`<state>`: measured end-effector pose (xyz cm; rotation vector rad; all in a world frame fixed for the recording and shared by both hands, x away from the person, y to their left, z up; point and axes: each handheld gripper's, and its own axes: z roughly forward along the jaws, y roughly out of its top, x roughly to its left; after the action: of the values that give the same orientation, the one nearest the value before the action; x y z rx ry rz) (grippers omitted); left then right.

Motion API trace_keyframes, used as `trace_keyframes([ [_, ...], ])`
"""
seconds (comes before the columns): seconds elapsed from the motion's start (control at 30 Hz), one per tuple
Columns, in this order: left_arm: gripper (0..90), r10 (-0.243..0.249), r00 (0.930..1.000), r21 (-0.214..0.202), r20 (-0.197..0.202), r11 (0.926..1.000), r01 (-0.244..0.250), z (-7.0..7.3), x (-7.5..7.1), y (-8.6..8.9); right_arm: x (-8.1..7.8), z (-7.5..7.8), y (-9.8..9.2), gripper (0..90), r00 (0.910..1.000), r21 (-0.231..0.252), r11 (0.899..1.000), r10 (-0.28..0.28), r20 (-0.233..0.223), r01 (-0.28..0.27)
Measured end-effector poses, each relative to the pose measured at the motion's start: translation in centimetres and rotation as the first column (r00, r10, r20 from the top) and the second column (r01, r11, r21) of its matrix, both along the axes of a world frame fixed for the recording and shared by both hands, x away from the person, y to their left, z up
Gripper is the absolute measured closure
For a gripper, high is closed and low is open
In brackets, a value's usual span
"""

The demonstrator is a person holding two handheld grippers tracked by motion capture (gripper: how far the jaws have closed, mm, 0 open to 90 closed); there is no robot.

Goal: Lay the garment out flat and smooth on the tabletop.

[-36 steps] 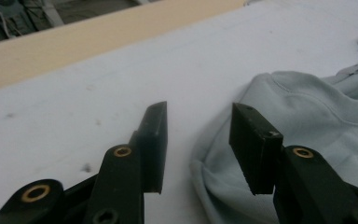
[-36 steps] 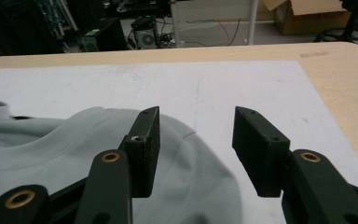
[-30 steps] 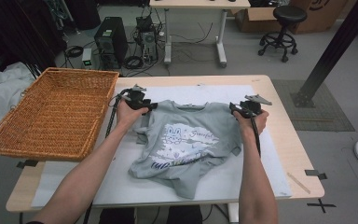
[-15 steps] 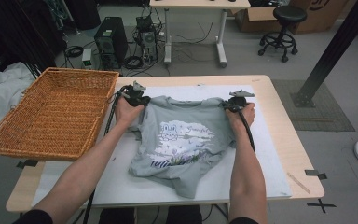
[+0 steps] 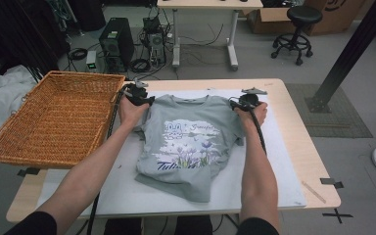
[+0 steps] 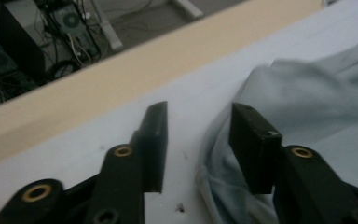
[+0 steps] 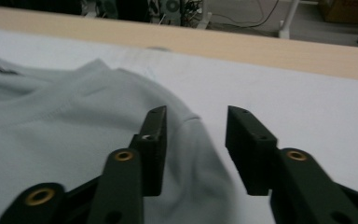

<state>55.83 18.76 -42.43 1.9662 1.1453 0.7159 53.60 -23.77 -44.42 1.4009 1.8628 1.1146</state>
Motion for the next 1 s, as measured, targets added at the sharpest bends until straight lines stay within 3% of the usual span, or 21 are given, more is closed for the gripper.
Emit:
trace_keyframes([
  [0.07,52.8,0.001,0.9998,-0.025,0.021,0.9997,-0.001,1.2,-0.6,0.0,-1.1,1.3,-1.1,49.3,0.9996,0.023,1.0,-0.019,-0.02,0.02],
  [0.1,52.1,-0.002,0.9992,-0.051,0.039,0.9987,0.004,2.2,-1.2,0.0,-1.8,1.7,-1.6,51.4,0.9996,0.026,0.999,-0.026,-0.007,0.026],
  [0.13,50.1,-0.006,0.9988,-0.073,0.049,0.9973,0.01,2.9,-1.8,0.0,-3.9,2.8,-3.1,51.6,0.9969,0.05,0.997,-0.064,0.046,0.061],
  [0.17,50.1,-0.013,0.9984,-0.088,0.056,0.996,0.018,3.6,-2.4,0.1,-3.9,2.8,-3.1,51.6,0.9969,0.05,0.997,-0.064,0.046,0.061],
  [0.27,48.3,-0.037,0.9962,-0.134,0.079,0.9899,0.047,4.9,-4.5,0.1,-6.7,3.2,-4.8,50.2,0.9906,0.116,0.986,-0.125,0.056,0.118],
  [0.37,47.8,-0.058,0.995,-0.146,0.082,0.9868,0.07,5.2,-6.0,-0.1,-8.7,2.0,-5.5,50.8,0.9893,0.125,0.982,-0.145,0.013,0.142],
  [0.43,47.9,-0.075,0.9937,-0.144,0.083,0.9857,0.087,5.0,-7.1,-0.2,-9.0,1.5,-5.4,51.1,0.989,0.109,0.983,-0.148,-0.01,0.148],
  [0.47,47.9,-0.081,0.9934,-0.144,0.081,0.9852,0.092,4.8,-7.5,-0.3,-9.4,0.1,-5.0,51.1,0.9859,0.084,0.984,-0.151,-0.071,0.157],
  [0.5,47.9,-0.088,0.9931,-0.141,0.077,0.9852,0.098,4.7,-7.8,-0.3,-9.4,0.1,-5.0,51.1,0.9859,0.084,0.984,-0.151,-0.071,0.157],
  [0.6,47.8,-0.096,0.993,-0.117,0.069,0.9877,0.104,3.9,-8.5,-0.1,-9.7,-1.1,-3.8,50.4,0.9818,0.068,0.987,-0.135,-0.133,0.145],
  [0.63,47.9,-0.095,0.9935,-0.121,0.062,0.9874,0.102,3.8,-8.6,0.0,-10.1,-1.3,-3.2,57.4,0.9841,0.034,0.988,-0.149,-0.096,0.153],
  [0.8,48.3,-0.099,0.9932,-0.122,0.062,0.9869,0.106,3.5,-9.0,0.0,-10.8,-1.2,-2.4,89.6,0.9882,0.039,0.994,-0.093,-0.122,0.098],
  [0.87,48.3,-0.1,0.993,-0.123,0.063,0.9866,0.107,3.5,-9.0,-0.1,-10.5,-1.0,-2.8,90.0,0.9856,0.05,0.994,-0.092,-0.142,0.1],
  [0.93,48.4,-0.1,0.993,-0.119,0.064,0.9871,0.107,3.4,-9.1,-0.2,-9.8,-0.5,-3.4,90.0,0.9846,-0.027,0.993,-0.12,-0.127,0.118],
  [1.0,48.4,-0.101,0.993,-0.111,0.061,0.988,0.108,3.2,-9.1,-0.3,-8.8,0.2,-4.5,90.0,0.9805,-0.07,0.983,-0.175,-0.089,0.169],
])
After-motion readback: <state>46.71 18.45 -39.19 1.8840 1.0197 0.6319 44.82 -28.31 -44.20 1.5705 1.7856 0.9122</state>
